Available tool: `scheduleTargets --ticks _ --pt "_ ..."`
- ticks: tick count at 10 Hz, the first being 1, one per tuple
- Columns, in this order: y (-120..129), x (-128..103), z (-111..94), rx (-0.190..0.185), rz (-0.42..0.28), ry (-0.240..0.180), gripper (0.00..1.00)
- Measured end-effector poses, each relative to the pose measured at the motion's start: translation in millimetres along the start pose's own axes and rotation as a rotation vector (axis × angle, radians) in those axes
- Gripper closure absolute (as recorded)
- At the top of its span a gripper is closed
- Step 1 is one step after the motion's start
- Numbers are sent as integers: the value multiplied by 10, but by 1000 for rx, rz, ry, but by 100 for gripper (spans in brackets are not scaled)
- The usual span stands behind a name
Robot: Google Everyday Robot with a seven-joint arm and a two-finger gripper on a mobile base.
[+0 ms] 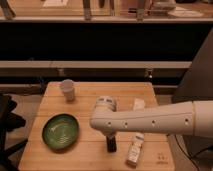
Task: Push the ceramic bowl across the table
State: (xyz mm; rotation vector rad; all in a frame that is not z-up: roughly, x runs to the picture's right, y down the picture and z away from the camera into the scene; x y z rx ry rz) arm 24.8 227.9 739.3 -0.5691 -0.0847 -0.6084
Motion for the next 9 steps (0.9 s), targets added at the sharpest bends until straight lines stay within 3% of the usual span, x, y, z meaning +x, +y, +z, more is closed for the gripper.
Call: scheduleTargets --ticks 1,2,9 --pt "1 4 6 -6 -3 -5 96" --pt "-3 -20 42 -11 -8 -11 98" --pt "-38 -114 169 -39 -32 -41 98"
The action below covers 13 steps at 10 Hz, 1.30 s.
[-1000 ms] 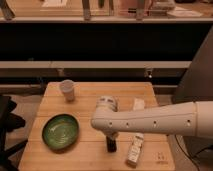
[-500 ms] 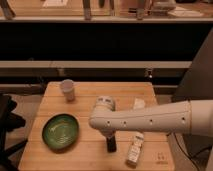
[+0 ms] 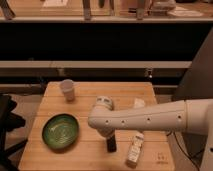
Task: Push the ceramic bowl across the table
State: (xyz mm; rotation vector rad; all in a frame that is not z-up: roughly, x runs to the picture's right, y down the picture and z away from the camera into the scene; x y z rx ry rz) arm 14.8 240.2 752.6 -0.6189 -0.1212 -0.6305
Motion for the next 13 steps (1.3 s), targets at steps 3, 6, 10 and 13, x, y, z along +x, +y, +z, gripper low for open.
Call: scheduleTargets --ticks 3,6,10,13 --pt "-7 -20 47 -10 -5 -11 98" --pt "-44 -60 74 -13 -15 -20 98" --pt "-60 -82 113 -24 -30 -28 98" --pt "-73 -97 146 -23 -35 -39 98"
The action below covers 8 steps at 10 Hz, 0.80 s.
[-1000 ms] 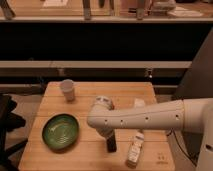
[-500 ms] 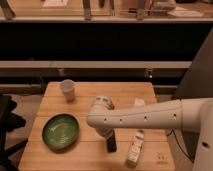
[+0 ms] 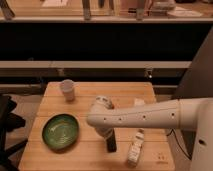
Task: Push the ceramic bowl across the table
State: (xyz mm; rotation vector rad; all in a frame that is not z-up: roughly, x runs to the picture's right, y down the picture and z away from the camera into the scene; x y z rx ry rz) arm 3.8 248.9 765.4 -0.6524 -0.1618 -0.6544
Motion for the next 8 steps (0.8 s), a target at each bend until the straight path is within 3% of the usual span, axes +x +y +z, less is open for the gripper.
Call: scheduleTargets --ticks 8 --pt "-42 -53 72 -1 -17 -35 98"
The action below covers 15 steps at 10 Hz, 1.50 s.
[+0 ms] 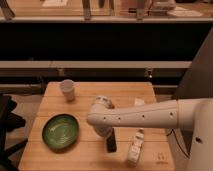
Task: Push the ceramic bowl across the table
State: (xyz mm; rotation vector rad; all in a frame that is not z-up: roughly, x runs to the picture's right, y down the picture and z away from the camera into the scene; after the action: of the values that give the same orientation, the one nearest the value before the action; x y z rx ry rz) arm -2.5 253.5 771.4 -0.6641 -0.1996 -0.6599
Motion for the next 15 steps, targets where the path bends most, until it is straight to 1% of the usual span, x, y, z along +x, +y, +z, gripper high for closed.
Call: scheduleTargets --ticks 6,10,15 --pt "-37 -38 47 4 -13 -26 98" --pt "-58 -103 78 5 -24 -43 98" --pt "-68 -138 86 13 -27 -59 98"
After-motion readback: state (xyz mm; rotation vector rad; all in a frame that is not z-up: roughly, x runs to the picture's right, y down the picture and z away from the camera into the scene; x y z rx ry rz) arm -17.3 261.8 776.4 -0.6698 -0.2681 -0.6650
